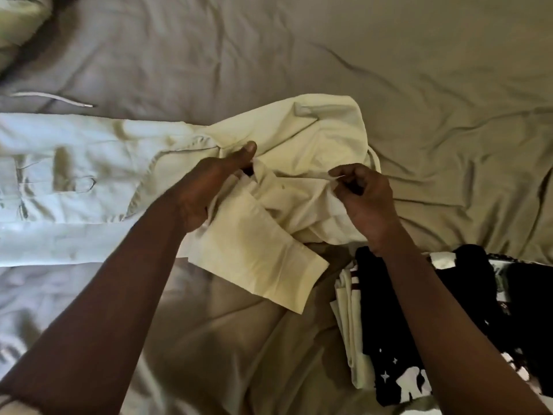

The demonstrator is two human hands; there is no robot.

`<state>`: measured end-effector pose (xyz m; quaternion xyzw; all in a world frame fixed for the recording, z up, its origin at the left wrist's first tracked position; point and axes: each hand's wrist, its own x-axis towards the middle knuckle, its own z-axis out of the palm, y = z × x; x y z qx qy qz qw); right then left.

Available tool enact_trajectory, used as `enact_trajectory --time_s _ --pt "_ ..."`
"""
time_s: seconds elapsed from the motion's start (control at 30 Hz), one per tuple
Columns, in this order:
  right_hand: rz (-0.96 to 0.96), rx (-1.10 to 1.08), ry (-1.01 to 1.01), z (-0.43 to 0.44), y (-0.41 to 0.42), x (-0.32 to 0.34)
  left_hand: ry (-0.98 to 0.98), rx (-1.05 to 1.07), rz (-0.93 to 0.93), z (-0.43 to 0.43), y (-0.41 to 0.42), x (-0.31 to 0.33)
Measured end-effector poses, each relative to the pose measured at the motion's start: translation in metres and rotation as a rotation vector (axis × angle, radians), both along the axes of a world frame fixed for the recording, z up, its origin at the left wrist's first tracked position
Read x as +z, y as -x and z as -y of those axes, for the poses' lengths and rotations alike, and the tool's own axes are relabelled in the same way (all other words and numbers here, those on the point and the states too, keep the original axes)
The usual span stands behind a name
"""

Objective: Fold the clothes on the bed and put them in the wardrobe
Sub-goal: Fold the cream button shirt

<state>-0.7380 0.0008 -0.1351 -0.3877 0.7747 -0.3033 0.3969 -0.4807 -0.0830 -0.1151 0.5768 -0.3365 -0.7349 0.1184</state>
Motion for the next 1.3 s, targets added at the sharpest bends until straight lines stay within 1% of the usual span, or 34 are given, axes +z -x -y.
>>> enact_trajectory --time_s 0.03,0.1,0.17,0.2,0.23,0.27,0.3,0.37,0.4,0.43,0.47,0.5,0.53,0.57,0.6,0.63,0.67,0.7,0.73,0.77,0.8,0.87,0.9,0.93,1.0,1.03,1.07,1.1,1.13,1.17,1.2,1.23,1.27,1.3 --pt "-0.026 -0.068 0.022 -0.001 -0.001 -0.001 0.051 -0.039 0.046 0.005 0.001 -0.002" --pt "-0.138 -0.116 0.024 -0.002 -0.006 -0.002 0.220 -0.198 0.239 0.009 0.000 -0.005" --pt "-0.190 -0.084 -0.029 -0.004 -0.007 -0.001 0.338 -0.344 0.463 0.011 -0.004 -0.008" --pt "-0.196 -0.029 -0.075 -0.004 -0.006 0.000 0.376 -0.384 0.548 0.009 -0.009 -0.008" --pt "-0.196 0.041 -0.124 -0.004 -0.003 -0.001 0.392 -0.379 0.586 0.007 -0.013 -0.009" --pt "-0.202 0.113 -0.159 -0.004 0.000 -0.003 0.380 -0.338 0.568 0.005 -0.018 -0.008" --pt "-0.202 0.161 -0.167 -0.004 0.002 -0.005 0.334 -0.272 0.500 0.003 -0.024 -0.006" --pt "-0.226 0.168 -0.148 -0.004 0.007 -0.009 0.166 -0.117 0.313 -0.001 -0.039 -0.006" --pt "-0.253 0.162 -0.152 -0.004 0.008 -0.010 0.077 -0.057 0.270 -0.004 -0.045 -0.003" --pt "-0.285 0.169 -0.173 -0.003 0.008 -0.012 0.014 -0.031 0.303 -0.007 -0.053 0.000" --pt "-0.315 0.187 -0.199 -0.003 0.006 -0.012 -0.001 -0.043 0.395 -0.010 -0.060 0.001" --pt "-0.345 0.200 -0.222 -0.002 0.002 -0.012 0.039 -0.141 0.545 -0.013 -0.066 0.001" --pt "-0.397 0.203 -0.228 -0.002 -0.004 -0.013 0.111 -0.295 0.699 -0.017 -0.068 0.000" --pt "-0.491 0.194 -0.195 -0.004 -0.010 -0.013 0.210 -0.412 0.809 -0.022 -0.063 0.006" --pt "-0.604 0.175 -0.116 -0.006 -0.019 -0.011 0.305 -0.433 0.847 -0.024 -0.054 0.010" --pt "-0.689 0.152 0.013 -0.009 -0.028 -0.009 0.370 -0.388 0.823 -0.024 -0.042 0.016" --pt "-0.709 0.143 0.157 -0.012 -0.037 -0.006 0.431 -0.348 0.809 -0.021 -0.031 0.016" --pt "-0.677 0.165 0.277 -0.016 -0.044 -0.006 0.498 -0.358 0.823 -0.017 -0.017 0.014" --pt "-0.623 0.219 0.359 -0.019 -0.052 -0.008 0.560 -0.419 0.864 -0.012 -0.005 0.008" --pt "-0.577 0.295 0.392 -0.024 -0.059 -0.014 0.605 -0.487 0.907 -0.008 0.004 0.004" --pt "-0.561 0.378 0.385 -0.029 -0.064 -0.018 0.616 -0.541 0.937 -0.001 0.014 -0.001" --pt "-0.589 0.498 0.304 -0.037 -0.069 -0.031 0.582 -0.559 0.900 0.013 0.022 -0.013" --pt "-0.620 0.519 0.249 -0.040 -0.069 -0.038 0.573 -0.510 0.837 0.019 0.024 -0.020" --pt "-0.645 0.513 0.194 -0.044 -0.068 -0.046 0.569 -0.389 0.755 0.024 0.024 -0.026" --pt "-0.691 0.461 0.112 -0.048 -0.064 -0.061 0.521 -0.020 0.573 0.036 0.019 -0.036" --pt "-0.721 0.445 0.093 -0.050 -0.062 -0.067 0.503 0.147 0.512 0.040 0.015 -0.038" --pt "-0.750 0.438 0.086 -0.051 -0.060 -0.071 0.507 0.251 0.487 0.042 0.010 -0.040" --pt "-0.772 0.427 0.089 -0.052 -0.059 -0.073 0.530 0.302 0.487 0.045 0.009 -0.041" --pt "-0.784 0.410 0.093 -0.051 -0.059 -0.072 0.550 0.293 0.517 0.045 0.008 -0.037" --pt "-0.782 0.386 0.107 -0.051 -0.060 -0.069 0.589 0.236 0.572 0.044 0.008 -0.033" --pt "-0.775 0.371 0.145 -0.050 -0.063 -0.062 0.647 0.136 0.655 0.041 0.009 -0.030" --pt "-0.766 0.390 0.200 -0.050 -0.068 -0.055 0.701 0.021 0.731 0.038 0.008 -0.030" --pt "-0.752 0.452 0.252 -0.050 -0.072 -0.049 0.733 -0.094 0.753 0.035 0.009 -0.029" --pt "-0.739 0.543 0.285 -0.049 -0.077 -0.047 0.750 -0.192 0.718 0.032 0.009 -0.030"
